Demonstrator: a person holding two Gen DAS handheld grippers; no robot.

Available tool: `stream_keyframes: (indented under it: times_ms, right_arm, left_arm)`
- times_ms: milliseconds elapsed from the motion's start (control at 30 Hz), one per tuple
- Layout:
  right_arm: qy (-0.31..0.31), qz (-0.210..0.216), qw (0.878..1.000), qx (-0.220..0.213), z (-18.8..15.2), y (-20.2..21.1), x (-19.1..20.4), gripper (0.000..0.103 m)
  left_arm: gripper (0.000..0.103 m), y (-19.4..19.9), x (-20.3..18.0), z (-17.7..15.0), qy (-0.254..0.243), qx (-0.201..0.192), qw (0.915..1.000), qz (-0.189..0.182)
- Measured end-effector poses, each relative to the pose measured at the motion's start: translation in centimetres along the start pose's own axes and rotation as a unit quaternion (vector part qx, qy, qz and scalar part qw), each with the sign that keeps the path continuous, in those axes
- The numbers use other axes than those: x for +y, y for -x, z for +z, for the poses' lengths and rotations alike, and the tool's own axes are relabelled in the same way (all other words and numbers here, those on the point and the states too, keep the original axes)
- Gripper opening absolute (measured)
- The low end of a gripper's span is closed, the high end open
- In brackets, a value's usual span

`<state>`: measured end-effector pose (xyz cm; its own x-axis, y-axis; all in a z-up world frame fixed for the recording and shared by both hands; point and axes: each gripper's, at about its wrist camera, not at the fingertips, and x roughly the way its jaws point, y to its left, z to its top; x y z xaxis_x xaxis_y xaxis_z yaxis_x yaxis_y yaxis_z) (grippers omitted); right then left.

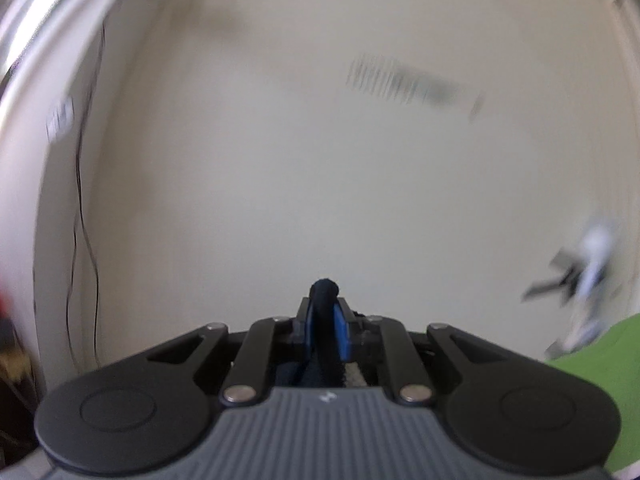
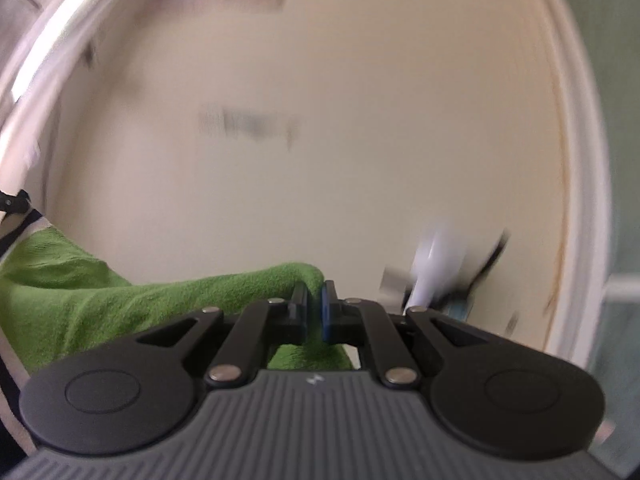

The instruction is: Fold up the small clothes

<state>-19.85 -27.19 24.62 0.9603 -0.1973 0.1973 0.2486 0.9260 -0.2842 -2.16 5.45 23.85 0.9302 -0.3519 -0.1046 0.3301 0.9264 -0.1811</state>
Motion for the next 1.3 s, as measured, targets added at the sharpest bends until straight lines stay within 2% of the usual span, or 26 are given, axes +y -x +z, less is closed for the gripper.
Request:
stream_keyframes:
  times_ms: [67, 100, 133, 167, 200, 233, 300, 400, 467, 500, 567, 633, 700, 733, 767, 833, 867, 933, 967, 1033, 1067, 1133, 1167, 1233, 1267, 1300]
  right_arm:
    - [-0.017, -0.006, 0.998, 0.056, -4.0, -5.4, 0.0, 0.009]
    - [-0.029, -0.009, 0.996, 0.082, -6.0, -8.2, 0.1, 0.009]
    - [-0.044, -0.013, 0.993, 0.106, -8.4, -11.1, 0.3, 0.010]
    - [-0.055, -0.015, 0.990, 0.131, -11.1, -14.0, 0.6, 0.016]
    - [-0.049, -0.022, 0.986, 0.159, -14.0, -16.7, 1.0, 0.020]
    - [-0.036, -0.040, 0.979, 0.197, -16.8, -18.7, 1.4, 0.030]
    - [-0.045, -0.041, 0.960, 0.274, -20.9, -20.1, 0.8, 0.030]
    - [-0.120, 0.001, 0.950, 0.290, -23.9, -15.2, -3.2, 0.033]
    - [-0.142, 0.016, 0.942, 0.305, -25.3, -10.5, -5.4, 0.046]
    - [-0.148, 0.024, 0.938, 0.311, -26.1, -8.6, -6.2, 0.049]
    - [-0.147, 0.027, 0.932, 0.329, -27.4, -4.3, -6.9, 0.061]
    - [-0.132, 0.030, 0.928, 0.348, -28.8, -0.4, -6.7, 0.061]
    - [-0.105, 0.041, 0.926, 0.361, -29.4, 0.8, -5.8, 0.061]
    - [-0.090, 0.041, 0.925, 0.367, -29.8, 1.5, -5.2, 0.060]
    - [-0.091, 0.036, 0.931, 0.351, -30.1, 2.6, -5.0, 0.045]
    - [-0.101, 0.071, 0.931, 0.345, -29.6, 3.0, -3.7, 0.007]
    - [-0.083, 0.066, 0.933, 0.345, -29.1, 2.8, -3.1, 0.007]
    - [-0.046, 0.065, 0.946, 0.313, -27.2, 2.8, -2.7, 0.006]
    - [-0.031, 0.054, 0.954, 0.292, -26.0, 2.8, -3.0, 0.006]
    - [0.023, 0.004, 0.973, 0.229, -22.6, 2.8, -4.4, 0.006]
    - [0.050, -0.022, 0.978, 0.202, -21.0, 2.6, -5.4, 0.006]
    - [0.070, -0.075, 0.979, 0.176, -18.9, 2.0, -8.3, 0.006]
    - [0.089, -0.110, 0.975, 0.171, -18.6, 1.3, -9.7, 0.005]
    - [0.149, -0.187, 0.953, 0.188, -19.9, -0.8, -12.1, 0.005]
    - [0.161, -0.216, 0.940, 0.208, -21.1, -1.8, -13.4, 0.009]
    - [0.141, -0.227, 0.932, 0.244, -22.3, -2.4, -14.9, 0.011]
  left_arm:
    - [0.012, -6.2, -0.6, -4.0, -0.015, 0.036, 0.9986, 0.034]
    - [0.017, -9.1, -1.1, -6.1, -0.024, 0.056, 0.9967, 0.053]
    - [0.019, -12.6, -1.5, -9.0, -0.042, 0.094, 0.9915, 0.080]
    - [0.019, -15.6, -1.5, -11.7, -0.055, 0.144, 0.9828, 0.102]
    - [0.014, -18.2, -0.9, -14.7, -0.055, 0.212, 0.9685, 0.119]
    - [0.011, -19.3, 0.0, -16.8, -0.037, 0.255, 0.9591, 0.118]
    - [0.015, -18.6, 2.1, -19.6, 0.000, 0.279, 0.9555, 0.097]
    - [0.022, -14.9, 4.2, -20.8, -0.008, 0.267, 0.9595, 0.091]
    - [0.024, -12.4, 5.1, -20.8, -0.007, 0.264, 0.9618, 0.074]
    - [0.025, -10.8, 5.1, -20.9, -0.012, 0.263, 0.9625, 0.065]
    - [0.029, -8.8, 4.7, -20.3, -0.033, 0.265, 0.9627, 0.045]
    - [0.035, -6.7, 3.8, -20.2, -0.058, 0.268, 0.9614, 0.017]
    - [0.039, -4.2, 2.7, -21.2, -0.079, 0.276, 0.9579, -0.007]
    - [0.040, -3.1, 2.3, -21.5, -0.084, 0.280, 0.9561, -0.014]
    - [0.040, -2.2, 2.0, -22.2, -0.087, 0.286, 0.9541, -0.019]
    - [0.042, -1.0, 1.7, -23.1, -0.085, 0.298, 0.9503, -0.027]
    - [0.043, -0.6, 1.7, -23.4, -0.082, 0.304, 0.9487, -0.028]
    - [0.045, 0.3, 1.8, -23.8, -0.079, 0.313, 0.9460, -0.026]
    - [0.045, 0.9, 1.9, -24.1, -0.079, 0.318, 0.9446, -0.025]
    - [0.047, 2.0, 2.1, -24.2, -0.081, 0.323, 0.9424, -0.025]
    - [0.047, 2.4, 2.1, -24.2, -0.083, 0.325, 0.9418, -0.024]
    - [0.051, 3.1, 2.4, -24.5, -0.086, 0.329, 0.9402, -0.022]
    - [0.052, 3.2, 2.4, -24.8, -0.086, 0.332, 0.9392, -0.022]
    - [0.053, 3.4, 2.5, -25.3, -0.082, 0.342, 0.9360, -0.020]
    - [0.053, 3.4, 2.6, -25.5, -0.078, 0.348, 0.9341, -0.022]
    - [0.053, 3.6, 2.9, -25.6, -0.074, 0.353, 0.9322, -0.025]
